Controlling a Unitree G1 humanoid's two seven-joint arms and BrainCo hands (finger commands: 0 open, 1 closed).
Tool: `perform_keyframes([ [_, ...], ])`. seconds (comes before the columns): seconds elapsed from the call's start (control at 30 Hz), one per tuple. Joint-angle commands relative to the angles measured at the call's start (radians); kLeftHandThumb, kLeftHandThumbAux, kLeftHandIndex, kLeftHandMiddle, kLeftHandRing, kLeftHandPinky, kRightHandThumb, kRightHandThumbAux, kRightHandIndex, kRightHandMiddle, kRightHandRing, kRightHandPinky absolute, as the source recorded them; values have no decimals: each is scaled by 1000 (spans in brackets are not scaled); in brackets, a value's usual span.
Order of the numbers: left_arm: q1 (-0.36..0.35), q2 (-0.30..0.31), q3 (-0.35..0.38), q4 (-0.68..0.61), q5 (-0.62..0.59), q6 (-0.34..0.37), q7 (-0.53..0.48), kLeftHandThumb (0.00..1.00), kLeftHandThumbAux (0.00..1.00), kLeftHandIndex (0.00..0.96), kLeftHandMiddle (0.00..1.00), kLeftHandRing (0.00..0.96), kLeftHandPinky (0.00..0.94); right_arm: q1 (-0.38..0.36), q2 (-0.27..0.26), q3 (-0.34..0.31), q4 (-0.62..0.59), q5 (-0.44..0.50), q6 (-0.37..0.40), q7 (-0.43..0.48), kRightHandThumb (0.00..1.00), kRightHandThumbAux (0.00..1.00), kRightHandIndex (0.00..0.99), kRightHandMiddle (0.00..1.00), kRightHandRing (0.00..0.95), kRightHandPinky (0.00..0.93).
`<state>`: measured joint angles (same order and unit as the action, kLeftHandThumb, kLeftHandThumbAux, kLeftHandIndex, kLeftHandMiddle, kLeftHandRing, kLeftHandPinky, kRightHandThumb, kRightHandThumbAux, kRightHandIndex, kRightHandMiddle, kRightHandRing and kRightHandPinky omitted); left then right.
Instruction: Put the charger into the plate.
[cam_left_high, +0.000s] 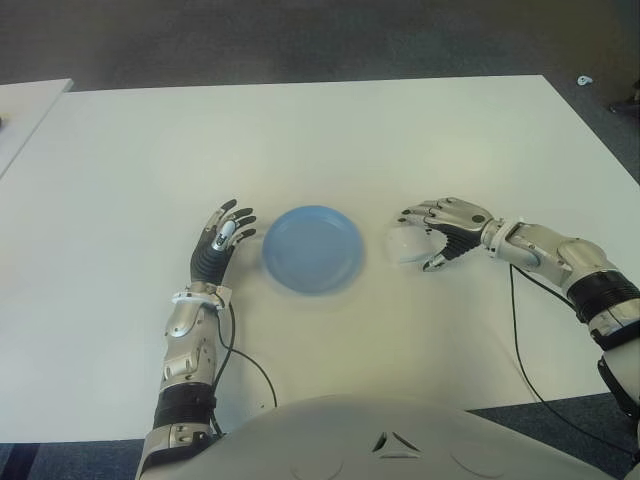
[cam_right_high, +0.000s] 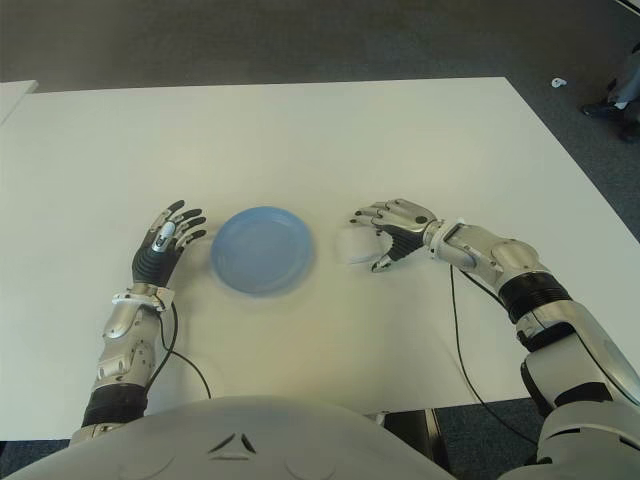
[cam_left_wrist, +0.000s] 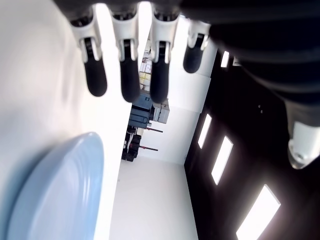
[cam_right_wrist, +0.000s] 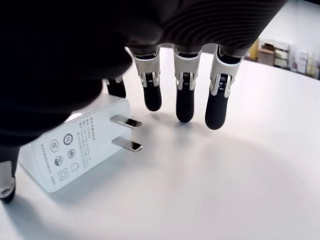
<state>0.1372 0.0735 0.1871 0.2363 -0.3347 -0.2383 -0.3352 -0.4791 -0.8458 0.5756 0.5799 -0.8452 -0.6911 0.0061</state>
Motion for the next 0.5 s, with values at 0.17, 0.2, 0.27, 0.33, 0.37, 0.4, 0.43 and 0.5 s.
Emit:
perform_keyframes([
  [0.17, 5, -10, -6, -1, 3, -2, -6, 0, 473, 146, 272, 279, 284, 58, -7, -17, -51, 40, -23, 110, 459, 437, 27, 115, 172, 257],
  [0.2, 6, -11, -7, -2, 3, -2, -6, 0, 473, 146, 272, 279, 283, 60, -8, -20, -53, 41, -24, 114, 458, 436, 26, 115, 172, 256],
  [0.27, 7, -12, -8, -3, 4, -3, -4, 0, 474, 146, 272, 279, 284, 64, -9, -26, -62, 41, -22, 124, 462, 435, 27, 114, 171, 256],
  [0.33, 7, -12, -8, -5, 5, 0, -2, 0, 475, 147, 273, 279, 283, 67, -9, -32, -70, 41, -22, 134, 473, 431, 28, 115, 174, 264],
  [0.37, 8, -12, -8, -6, 5, 1, -1, 0, 475, 147, 273, 279, 282, 68, -9, -34, -73, 41, -22, 139, 475, 431, 29, 116, 176, 265],
  [0.4, 8, -12, -9, -8, 5, 4, 0, 0, 476, 148, 273, 279, 280, 68, -9, -36, -75, 43, -23, 144, 479, 431, 30, 118, 178, 267],
  [0.43, 9, -12, -9, -10, 6, 5, 1, 0, 476, 148, 273, 278, 278, 69, -9, -39, -77, 44, -23, 148, 480, 431, 30, 119, 180, 269],
  [0.5, 9, -12, -9, -12, 7, 7, 3, 0, 476, 149, 272, 277, 279, 71, -9, -43, -81, 45, -24, 154, 479, 432, 30, 121, 180, 265],
])
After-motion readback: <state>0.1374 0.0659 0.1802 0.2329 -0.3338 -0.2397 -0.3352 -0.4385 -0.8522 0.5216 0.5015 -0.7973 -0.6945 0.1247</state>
